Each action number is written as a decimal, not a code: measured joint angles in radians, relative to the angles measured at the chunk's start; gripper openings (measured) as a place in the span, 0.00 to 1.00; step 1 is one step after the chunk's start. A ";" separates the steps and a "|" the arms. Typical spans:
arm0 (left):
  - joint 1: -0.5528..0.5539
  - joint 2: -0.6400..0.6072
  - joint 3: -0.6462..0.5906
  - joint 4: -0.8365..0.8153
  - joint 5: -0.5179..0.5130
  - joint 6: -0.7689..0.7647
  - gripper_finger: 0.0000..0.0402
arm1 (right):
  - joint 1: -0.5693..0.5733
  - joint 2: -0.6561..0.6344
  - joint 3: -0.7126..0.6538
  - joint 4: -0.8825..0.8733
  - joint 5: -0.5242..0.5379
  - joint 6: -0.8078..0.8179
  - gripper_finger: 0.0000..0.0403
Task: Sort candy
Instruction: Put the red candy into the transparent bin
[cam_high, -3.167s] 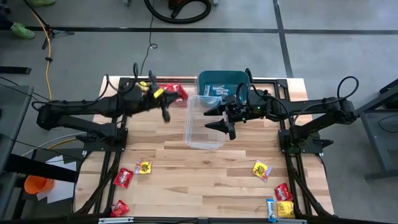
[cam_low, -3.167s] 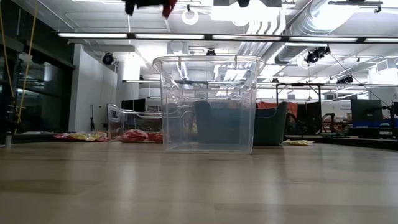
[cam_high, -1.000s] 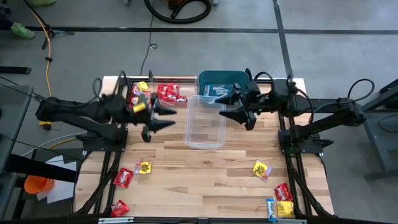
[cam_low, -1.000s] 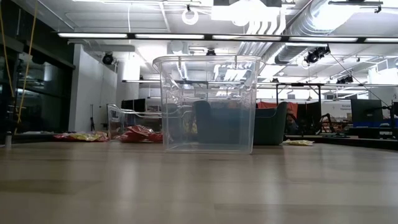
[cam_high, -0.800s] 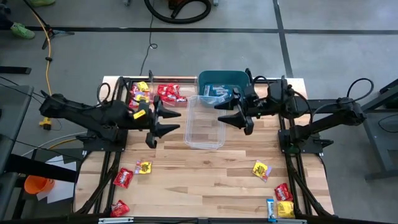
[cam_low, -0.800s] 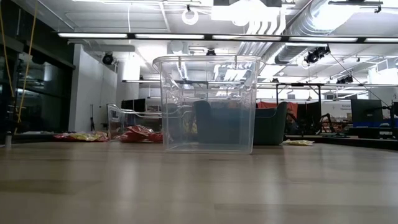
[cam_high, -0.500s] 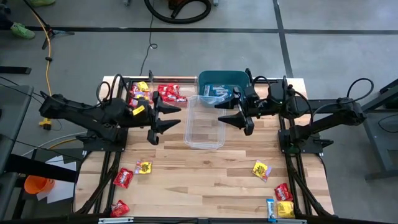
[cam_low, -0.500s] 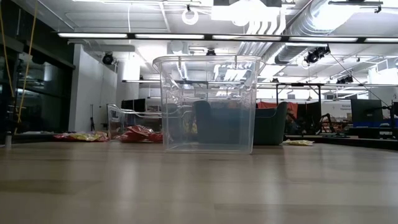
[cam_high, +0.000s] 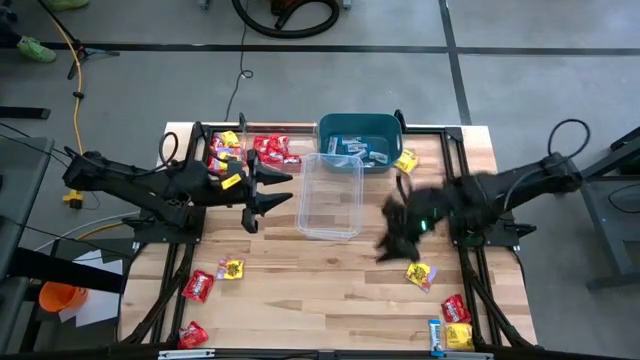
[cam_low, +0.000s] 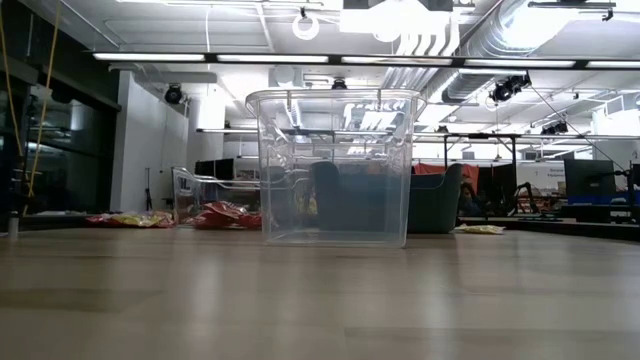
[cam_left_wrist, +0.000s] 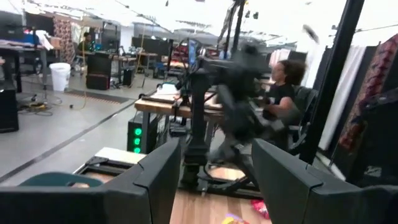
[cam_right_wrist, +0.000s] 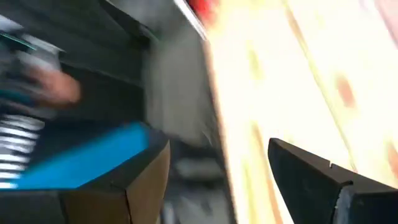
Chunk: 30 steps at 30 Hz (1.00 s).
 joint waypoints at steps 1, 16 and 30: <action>0.000 0.000 0.000 -0.006 -0.007 0.000 0.46 | 0.058 0.009 -0.005 -0.069 0.048 0.046 0.66; 0.051 0.000 0.000 -0.002 -0.028 -0.002 0.46 | 0.498 0.157 -0.442 -0.084 -0.186 1.085 0.66; 0.052 0.000 0.000 0.002 -0.027 -0.018 0.46 | 0.513 0.377 -0.470 0.003 -0.304 0.996 0.66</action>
